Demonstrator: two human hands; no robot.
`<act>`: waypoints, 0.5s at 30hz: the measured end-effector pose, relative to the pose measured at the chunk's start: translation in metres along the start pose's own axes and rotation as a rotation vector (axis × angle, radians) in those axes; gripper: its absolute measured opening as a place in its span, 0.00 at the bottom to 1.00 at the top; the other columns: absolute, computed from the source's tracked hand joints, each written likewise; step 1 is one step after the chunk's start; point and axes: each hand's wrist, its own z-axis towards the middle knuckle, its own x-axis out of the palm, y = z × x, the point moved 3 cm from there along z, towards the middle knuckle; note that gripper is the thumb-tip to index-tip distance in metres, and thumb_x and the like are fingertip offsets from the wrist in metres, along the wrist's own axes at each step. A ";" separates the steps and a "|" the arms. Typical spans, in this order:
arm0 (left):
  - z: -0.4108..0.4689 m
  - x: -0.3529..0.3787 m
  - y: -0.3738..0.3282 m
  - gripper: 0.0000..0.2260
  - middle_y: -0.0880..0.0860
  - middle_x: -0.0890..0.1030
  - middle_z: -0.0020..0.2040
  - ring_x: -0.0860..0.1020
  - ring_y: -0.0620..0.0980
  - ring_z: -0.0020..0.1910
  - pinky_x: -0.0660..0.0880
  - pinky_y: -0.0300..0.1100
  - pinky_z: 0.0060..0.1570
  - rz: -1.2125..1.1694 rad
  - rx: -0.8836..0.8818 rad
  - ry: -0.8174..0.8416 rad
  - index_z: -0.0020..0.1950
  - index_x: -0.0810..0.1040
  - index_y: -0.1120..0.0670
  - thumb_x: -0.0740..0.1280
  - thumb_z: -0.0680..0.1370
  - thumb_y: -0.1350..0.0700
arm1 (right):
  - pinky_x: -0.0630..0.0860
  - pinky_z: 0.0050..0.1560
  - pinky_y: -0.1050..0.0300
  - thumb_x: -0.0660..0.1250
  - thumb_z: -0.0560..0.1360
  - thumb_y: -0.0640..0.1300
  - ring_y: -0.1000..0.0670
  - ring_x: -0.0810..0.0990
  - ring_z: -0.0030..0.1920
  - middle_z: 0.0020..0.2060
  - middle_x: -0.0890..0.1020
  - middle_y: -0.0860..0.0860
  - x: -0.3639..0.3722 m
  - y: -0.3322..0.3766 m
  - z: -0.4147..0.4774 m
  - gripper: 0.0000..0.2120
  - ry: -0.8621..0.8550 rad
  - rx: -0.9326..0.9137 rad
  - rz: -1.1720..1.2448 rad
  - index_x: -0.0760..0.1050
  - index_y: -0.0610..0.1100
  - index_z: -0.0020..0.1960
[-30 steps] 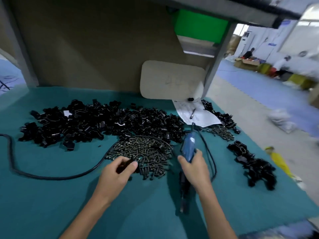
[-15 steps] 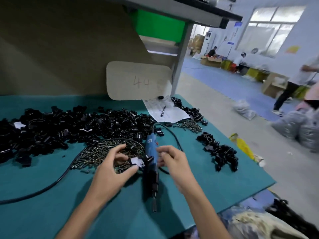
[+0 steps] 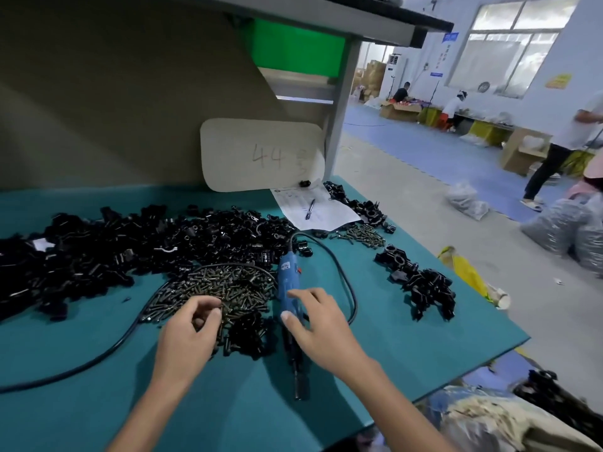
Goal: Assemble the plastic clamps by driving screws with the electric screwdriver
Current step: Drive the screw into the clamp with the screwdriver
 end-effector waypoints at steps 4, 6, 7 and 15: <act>-0.008 0.004 -0.010 0.05 0.37 0.82 0.46 0.78 0.36 0.47 0.74 0.40 0.46 0.086 0.102 0.057 0.51 0.81 0.42 0.68 0.79 0.52 | 0.66 0.62 0.51 0.59 0.79 0.65 0.47 0.69 0.59 0.60 0.77 0.52 0.025 0.030 0.003 0.27 0.063 -0.231 -0.324 0.69 0.55 0.74; -0.005 0.002 -0.011 0.06 0.40 0.82 0.46 0.78 0.40 0.47 0.74 0.44 0.47 0.091 0.087 0.013 0.51 0.81 0.44 0.67 0.80 0.55 | 0.65 0.59 0.47 0.60 0.77 0.66 0.43 0.70 0.57 0.57 0.78 0.50 0.038 0.041 0.006 0.27 0.075 -0.296 -0.540 0.70 0.54 0.71; -0.003 0.001 -0.009 0.06 0.41 0.82 0.44 0.79 0.43 0.44 0.74 0.45 0.45 0.083 0.060 -0.010 0.51 0.81 0.44 0.67 0.80 0.55 | 0.64 0.58 0.46 0.62 0.77 0.63 0.41 0.70 0.57 0.56 0.78 0.48 0.042 0.044 0.009 0.25 0.076 -0.299 -0.593 0.72 0.53 0.70; 0.010 -0.005 -0.003 0.05 0.43 0.81 0.35 0.77 0.49 0.32 0.74 0.48 0.37 -0.025 0.001 -0.087 0.50 0.81 0.43 0.66 0.80 0.52 | 0.62 0.53 0.47 0.61 0.82 0.52 0.41 0.70 0.52 0.49 0.80 0.45 0.036 0.046 0.008 0.12 0.018 -0.217 -0.483 0.71 0.49 0.63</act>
